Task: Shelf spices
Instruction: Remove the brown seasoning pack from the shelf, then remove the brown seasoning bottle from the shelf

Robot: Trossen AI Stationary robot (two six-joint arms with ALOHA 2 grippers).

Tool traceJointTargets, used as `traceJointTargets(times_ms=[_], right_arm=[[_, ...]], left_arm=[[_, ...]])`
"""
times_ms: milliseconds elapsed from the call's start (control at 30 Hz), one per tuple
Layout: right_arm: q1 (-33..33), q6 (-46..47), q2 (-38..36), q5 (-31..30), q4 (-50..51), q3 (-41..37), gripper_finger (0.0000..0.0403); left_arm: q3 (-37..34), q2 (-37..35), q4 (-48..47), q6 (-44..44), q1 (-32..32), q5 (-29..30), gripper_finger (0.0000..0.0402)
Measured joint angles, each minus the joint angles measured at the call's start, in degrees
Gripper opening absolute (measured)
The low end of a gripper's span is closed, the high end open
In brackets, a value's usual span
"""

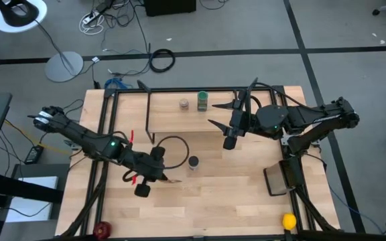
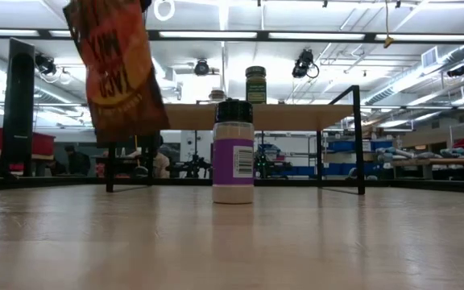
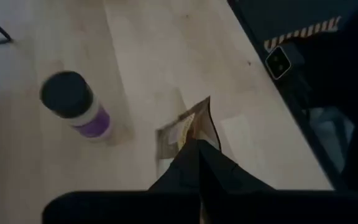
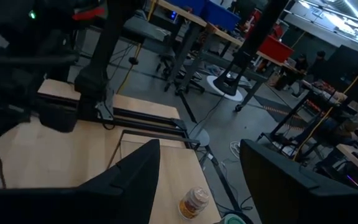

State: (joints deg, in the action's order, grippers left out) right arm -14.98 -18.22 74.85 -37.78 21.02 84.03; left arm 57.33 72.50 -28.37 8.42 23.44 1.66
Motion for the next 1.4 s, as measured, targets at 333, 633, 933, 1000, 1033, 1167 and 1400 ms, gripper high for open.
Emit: traceJointTargets(times_ms=[333, 633, 933, 1000, 1033, 1167, 1400], right_arm=[[0.0, 0.0, 0.0, 0.0, -0.8, 0.0, 0.022], [-0.4, 0.5, 0.0, 0.0, -0.9, 0.0, 0.022], [-0.8, 0.5, 0.0, 0.0, -0.8, 0.0, 0.022], [-0.8, 0.5, 0.0, 0.0, -0.8, 0.0, 0.022], [-0.8, 0.5, 0.0, 0.0, -0.8, 0.0, 0.022], [-0.8, 0.5, 0.0, 0.0, -0.8, 0.0, 0.022], [-0.8, 0.5, 0.0, 0.0, -0.2, 0.0, 0.022]], left_arm=[[-11.0, 4.0, 12.0, 6.9, -4.4, -7.9, 0.0], [-11.6, 4.1, 12.2, 5.8, -8.5, 0.5, 0.0008], [-11.6, 4.1, 12.1, 5.0, -8.8, 6.6, 0.0053], [-11.6, 4.1, 12.1, 4.9, -8.8, 8.5, 0.0071], [-11.6, 4.1, 12.1, 4.9, -8.8, 9.7, 0.0081], [-11.3, 4.1, 11.6, 3.0, -8.8, 13.4, 0.0119], [-3.4, 4.1, 9.0, -5.8, -8.6, 21.7, 0.0144]])
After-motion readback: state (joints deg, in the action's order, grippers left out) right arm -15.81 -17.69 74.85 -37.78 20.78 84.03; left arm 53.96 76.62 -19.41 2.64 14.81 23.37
